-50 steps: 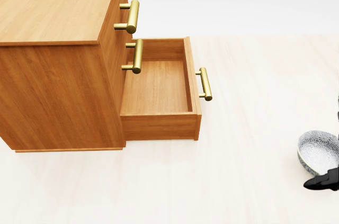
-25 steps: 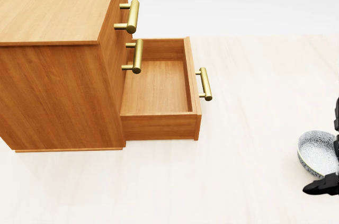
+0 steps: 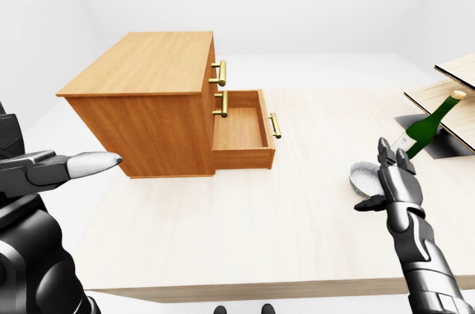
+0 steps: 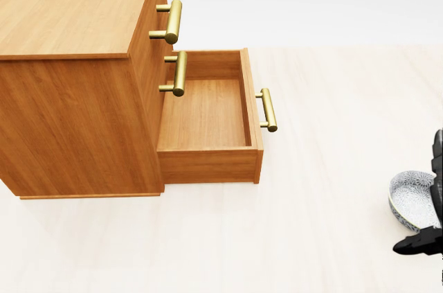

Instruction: Put the bowl on top of the cabinet.

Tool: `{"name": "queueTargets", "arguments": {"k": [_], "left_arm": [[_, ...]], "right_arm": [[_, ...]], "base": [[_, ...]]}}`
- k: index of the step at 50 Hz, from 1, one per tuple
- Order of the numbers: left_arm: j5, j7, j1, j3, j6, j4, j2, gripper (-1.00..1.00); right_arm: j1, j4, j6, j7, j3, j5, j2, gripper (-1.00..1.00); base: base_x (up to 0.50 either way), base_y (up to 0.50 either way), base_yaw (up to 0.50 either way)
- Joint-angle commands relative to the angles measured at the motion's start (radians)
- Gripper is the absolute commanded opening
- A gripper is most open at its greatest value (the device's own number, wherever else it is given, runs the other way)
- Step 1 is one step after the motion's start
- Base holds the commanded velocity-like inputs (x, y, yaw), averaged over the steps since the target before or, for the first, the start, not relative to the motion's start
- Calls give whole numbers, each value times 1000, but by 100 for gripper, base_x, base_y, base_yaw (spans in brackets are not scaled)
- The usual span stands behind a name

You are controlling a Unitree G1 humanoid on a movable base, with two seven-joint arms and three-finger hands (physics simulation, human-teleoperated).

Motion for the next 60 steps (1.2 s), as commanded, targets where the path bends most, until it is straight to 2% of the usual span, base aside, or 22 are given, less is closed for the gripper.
{"name": "queueTargets", "arguments": {"k": [1, 20, 60], "left_arm": [[2, -2, 1, -2, 0, -1, -2, 100], [10, -5, 4, -7, 0, -4, -7, 100], [24, -13, 6, -16, 0, -7, -16, 100]], "right_arm": [[-33, 74, 0, -38, 24, -4, -14, 100], [-99, 224, 0, -106, 58, 4, -54, 100], [-165, 437, 0, -230, 137, -17, -66, 100]], "base": [[0, 0, 0], [0, 0, 0], [0, 0, 0]]}}
